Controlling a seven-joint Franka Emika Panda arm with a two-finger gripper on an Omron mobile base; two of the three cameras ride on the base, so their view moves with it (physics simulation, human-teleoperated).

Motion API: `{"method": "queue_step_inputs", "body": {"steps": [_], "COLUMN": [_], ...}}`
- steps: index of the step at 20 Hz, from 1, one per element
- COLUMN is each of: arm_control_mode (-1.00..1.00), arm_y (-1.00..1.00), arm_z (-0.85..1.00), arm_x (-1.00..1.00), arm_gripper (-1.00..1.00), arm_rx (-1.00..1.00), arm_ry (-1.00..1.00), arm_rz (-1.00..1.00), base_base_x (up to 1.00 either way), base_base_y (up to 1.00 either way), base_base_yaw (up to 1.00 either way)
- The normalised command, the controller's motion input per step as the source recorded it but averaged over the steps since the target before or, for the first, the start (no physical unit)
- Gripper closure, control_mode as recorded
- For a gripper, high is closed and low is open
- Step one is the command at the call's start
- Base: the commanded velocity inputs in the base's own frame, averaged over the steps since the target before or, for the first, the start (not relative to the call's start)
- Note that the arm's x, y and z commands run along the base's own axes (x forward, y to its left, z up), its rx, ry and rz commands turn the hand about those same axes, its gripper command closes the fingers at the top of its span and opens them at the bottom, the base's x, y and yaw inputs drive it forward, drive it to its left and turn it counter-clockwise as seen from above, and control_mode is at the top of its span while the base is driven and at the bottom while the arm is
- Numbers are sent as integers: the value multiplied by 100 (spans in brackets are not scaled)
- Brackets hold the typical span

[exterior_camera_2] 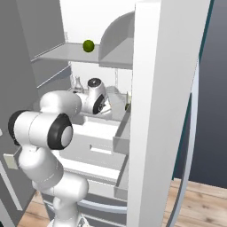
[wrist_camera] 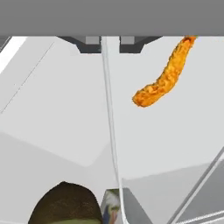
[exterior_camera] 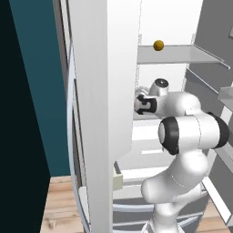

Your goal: Place the tupperware on the second highest shelf of the fridge. Make space for the tupperware among the existing items by rearranging them on the shelves if needed. Close the fridge door when finished.

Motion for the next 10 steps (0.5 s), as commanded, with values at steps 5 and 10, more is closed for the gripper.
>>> {"method": "queue_step_inputs", "body": {"steps": [5, 10], "arm_control_mode": [-100, -100], "arm_y": [0, -15], "arm_z": [-41, -28], "arm_x": [43, 39], "arm_gripper": [100, 100], "arm_rx": [0, 0], "arm_ry": [1, 0], "arm_rz": [0, 0], "base_base_x": [0, 0], "base_base_y": [0, 0], "base_base_yaw": [0, 0]}}
